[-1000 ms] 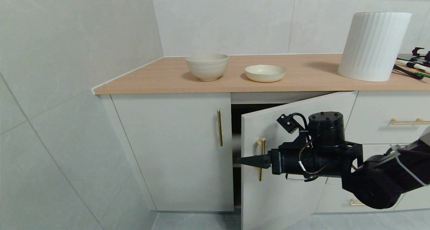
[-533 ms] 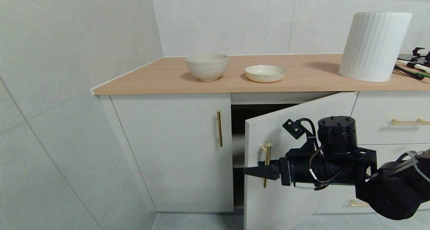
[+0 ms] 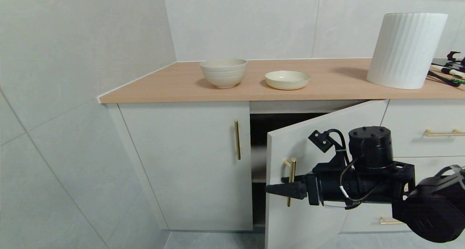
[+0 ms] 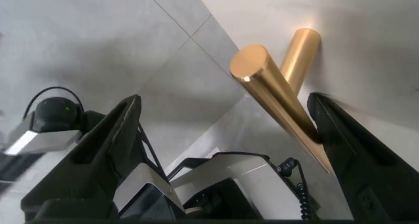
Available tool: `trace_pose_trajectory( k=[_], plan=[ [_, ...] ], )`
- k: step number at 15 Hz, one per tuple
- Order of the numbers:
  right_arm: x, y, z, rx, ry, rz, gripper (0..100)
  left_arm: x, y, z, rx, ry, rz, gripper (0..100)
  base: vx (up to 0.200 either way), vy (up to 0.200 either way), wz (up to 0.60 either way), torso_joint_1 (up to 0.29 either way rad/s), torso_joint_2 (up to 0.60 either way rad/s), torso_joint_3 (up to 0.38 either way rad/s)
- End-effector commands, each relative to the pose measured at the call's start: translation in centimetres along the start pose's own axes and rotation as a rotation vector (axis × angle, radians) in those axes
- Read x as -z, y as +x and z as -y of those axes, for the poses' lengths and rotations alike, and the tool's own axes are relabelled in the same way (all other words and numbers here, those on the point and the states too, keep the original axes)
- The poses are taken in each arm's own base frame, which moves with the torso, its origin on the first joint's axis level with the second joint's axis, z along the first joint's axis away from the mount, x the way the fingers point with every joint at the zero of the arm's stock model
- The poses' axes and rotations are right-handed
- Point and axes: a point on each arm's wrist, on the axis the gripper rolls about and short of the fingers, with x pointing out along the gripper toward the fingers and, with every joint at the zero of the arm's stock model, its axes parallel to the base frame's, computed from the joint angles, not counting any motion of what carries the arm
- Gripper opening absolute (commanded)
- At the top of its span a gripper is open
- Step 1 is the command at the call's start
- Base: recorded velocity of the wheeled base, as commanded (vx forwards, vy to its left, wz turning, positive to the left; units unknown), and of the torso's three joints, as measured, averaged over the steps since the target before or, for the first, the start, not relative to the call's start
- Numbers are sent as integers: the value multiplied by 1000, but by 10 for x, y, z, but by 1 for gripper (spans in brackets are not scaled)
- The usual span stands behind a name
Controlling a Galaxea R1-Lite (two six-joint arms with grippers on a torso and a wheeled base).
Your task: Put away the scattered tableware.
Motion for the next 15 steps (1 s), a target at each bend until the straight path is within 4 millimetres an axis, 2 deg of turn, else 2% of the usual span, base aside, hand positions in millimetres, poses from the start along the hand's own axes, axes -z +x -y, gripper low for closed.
trace_pose_trajectory(
  k=[1, 3, 4, 5, 7, 8, 10, 12, 15],
  plan=[
    [-2, -4, -7, -15, -18, 12, 100, -64, 72, -18, 266, -105, -204, 100, 0, 0, 0, 0, 0, 0],
    [-3, -5, -9, -17, -22, 17, 100, -68, 114, -27, 349, -114, -245, 100, 0, 0, 0, 0, 0, 0],
    [-3, -5, -9, -17, -22, 17, 100, -68, 128, -29, 372, -115, -252, 100, 0, 0, 0, 0, 0, 0],
    [-2, -5, -9, -18, -21, 14, 100, -63, 169, -27, 457, -121, -279, 100, 0, 0, 0, 0, 0, 0],
    [-2, -5, -9, -19, -20, 12, 100, -42, 217, -11, 566, -177, -359, 100, 0, 0, 0, 0, 0, 0],
    [-2, -5, -9, -19, -20, 12, 100, -32, 234, -5, 591, -204, -380, 100, 0, 0, 0, 0, 0, 0],
    [-1, -5, -9, -19, -19, 11, 100, -13, 258, 0, 601, -254, -413, 100, 0, 0, 0, 0, 0, 0],
    [-1, -5, -9, -36, -25, 2, 100, 18, 285, 1, 596, -291, -421, 100, 0, 0, 0, 0, 0, 0],
    [0, -4, -8, -35, -24, 0, 100, 34, 301, 16, 578, -370, -385, 100, 0, 0, 0, 0, 0, 0]
  ],
)
